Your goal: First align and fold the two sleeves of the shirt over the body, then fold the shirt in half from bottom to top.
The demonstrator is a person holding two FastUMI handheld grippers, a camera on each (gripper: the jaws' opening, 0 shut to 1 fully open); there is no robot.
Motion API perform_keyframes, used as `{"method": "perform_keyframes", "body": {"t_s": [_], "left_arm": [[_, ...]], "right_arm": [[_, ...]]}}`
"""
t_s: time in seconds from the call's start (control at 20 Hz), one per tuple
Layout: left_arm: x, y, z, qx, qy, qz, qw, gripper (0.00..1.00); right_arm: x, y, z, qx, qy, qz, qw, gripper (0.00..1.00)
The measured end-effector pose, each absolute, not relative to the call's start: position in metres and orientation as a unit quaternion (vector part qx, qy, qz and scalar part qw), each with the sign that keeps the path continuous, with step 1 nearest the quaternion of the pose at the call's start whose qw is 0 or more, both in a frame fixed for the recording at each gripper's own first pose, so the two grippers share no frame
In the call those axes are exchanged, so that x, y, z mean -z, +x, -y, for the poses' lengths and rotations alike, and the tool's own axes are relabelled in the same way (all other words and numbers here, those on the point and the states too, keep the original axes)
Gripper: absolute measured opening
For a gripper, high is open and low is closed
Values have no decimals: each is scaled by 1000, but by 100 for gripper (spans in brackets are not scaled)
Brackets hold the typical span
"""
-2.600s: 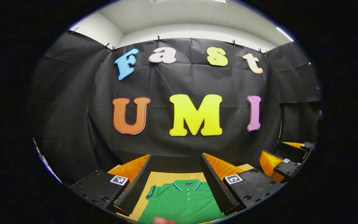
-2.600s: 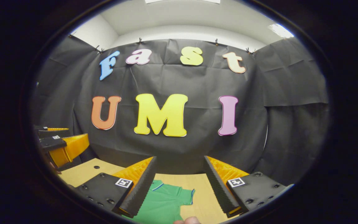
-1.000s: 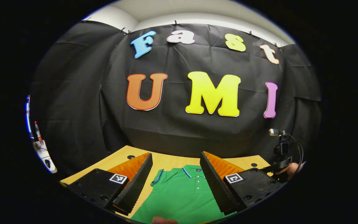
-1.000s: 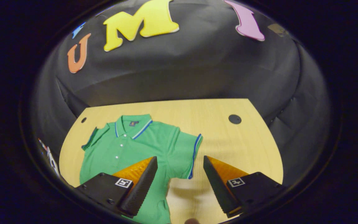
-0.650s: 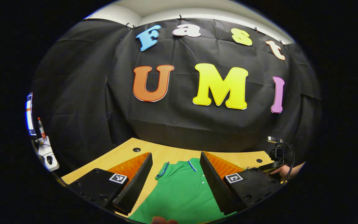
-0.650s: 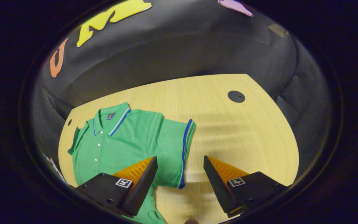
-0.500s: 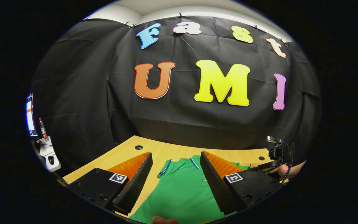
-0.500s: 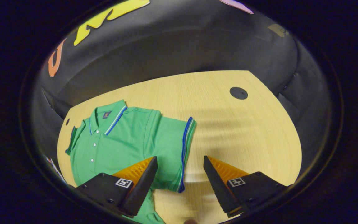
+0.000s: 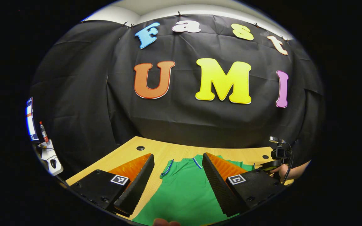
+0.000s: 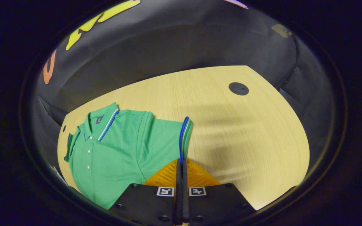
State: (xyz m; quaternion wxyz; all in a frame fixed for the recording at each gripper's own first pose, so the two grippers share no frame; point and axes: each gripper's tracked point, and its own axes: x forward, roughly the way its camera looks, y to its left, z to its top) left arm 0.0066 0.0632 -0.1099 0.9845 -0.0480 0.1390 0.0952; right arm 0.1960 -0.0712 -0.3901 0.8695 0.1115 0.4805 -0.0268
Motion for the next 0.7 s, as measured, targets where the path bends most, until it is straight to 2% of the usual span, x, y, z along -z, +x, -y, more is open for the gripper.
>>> {"method": "perform_keyframes", "body": {"t_s": [0.3,0.7], "left_arm": [[110,3,-68,-95,-49,-139,984,99],[115,-12,-83,-106,-59,-146,982,99]], "right_arm": [[357,201,66,18,118,-447,887,2],[321,198,-5,-12,167,-423,890,2]]}}
